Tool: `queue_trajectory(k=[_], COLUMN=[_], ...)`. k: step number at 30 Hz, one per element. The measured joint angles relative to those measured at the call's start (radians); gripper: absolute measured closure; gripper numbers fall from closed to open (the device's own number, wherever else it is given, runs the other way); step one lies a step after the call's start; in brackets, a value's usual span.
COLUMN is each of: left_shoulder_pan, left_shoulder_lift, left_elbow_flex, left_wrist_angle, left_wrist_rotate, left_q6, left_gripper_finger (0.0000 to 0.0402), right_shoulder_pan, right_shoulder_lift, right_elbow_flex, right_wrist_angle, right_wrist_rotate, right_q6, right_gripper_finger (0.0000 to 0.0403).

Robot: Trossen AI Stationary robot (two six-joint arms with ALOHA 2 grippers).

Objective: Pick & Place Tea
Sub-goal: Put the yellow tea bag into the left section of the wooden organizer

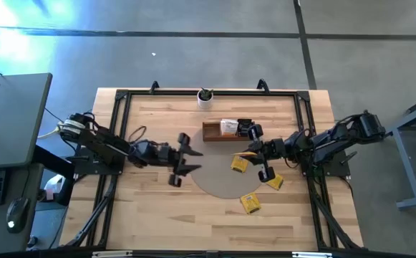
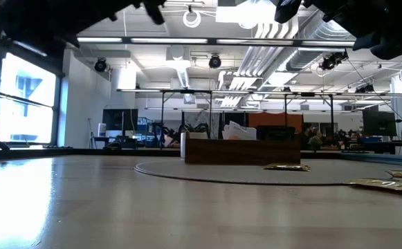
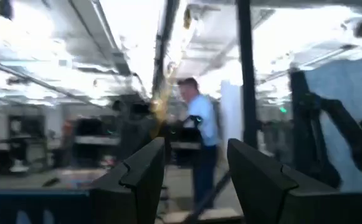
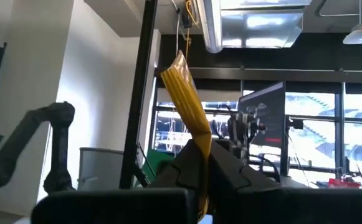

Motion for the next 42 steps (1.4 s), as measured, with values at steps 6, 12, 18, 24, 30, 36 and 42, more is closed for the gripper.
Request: queue_trajectory(k=[6, 12, 18, 24, 30, 36, 42], left_shoulder_pan=[0.02, 0.029, 0.016, 0.018, 0.018, 0.019, 0.034], left_shoulder_lift=[0.101, 0.151, 0.152, 0.154, 0.155, 0.156, 0.156], left_elbow_flex=[0.222, 0.459, 0.512, 0.499, 0.499, 0.498, 0.498], left_wrist_angle=[-0.269, -0.517, -0.676, -0.653, -0.747, -0.832, -0.791], left_wrist_rotate=[-0.042, -0.123, -0.109, 0.04, 0.023, -0.104, -0.17], left_q6=[-0.003, 0.064, 0.125, 0.088, 0.014, -0.073, -0.156], left_gripper_finger=[0.0229, 0.0229, 0.0229, 0.0229, 0.0229, 0.0229, 0.0229], right_shoulder_pan=[0.003, 0.003, 0.003, 0.003, 0.003, 0.003, 0.003], right_shoulder_lift=[0.0, 0.0, 0.0, 0.0, 0.0, 0.0, 0.0], right_elbow_flex=[0.013, 0.013, 0.014, 0.014, 0.014, 0.014, 0.014], right_wrist_angle=[-0.03, -0.047, -0.038, -0.049, -0.045, -0.045, -0.045], right_wrist_rotate=[-0.005, -0.008, -0.009, -0.009, -0.009, -0.009, -0.008], right_q6=[0.026, 0.027, 0.027, 0.026, 0.022, 0.019, 0.02], right_gripper_finger=[0.0393, 0.0397, 0.0395, 0.0396, 0.0392, 0.0398, 0.039])
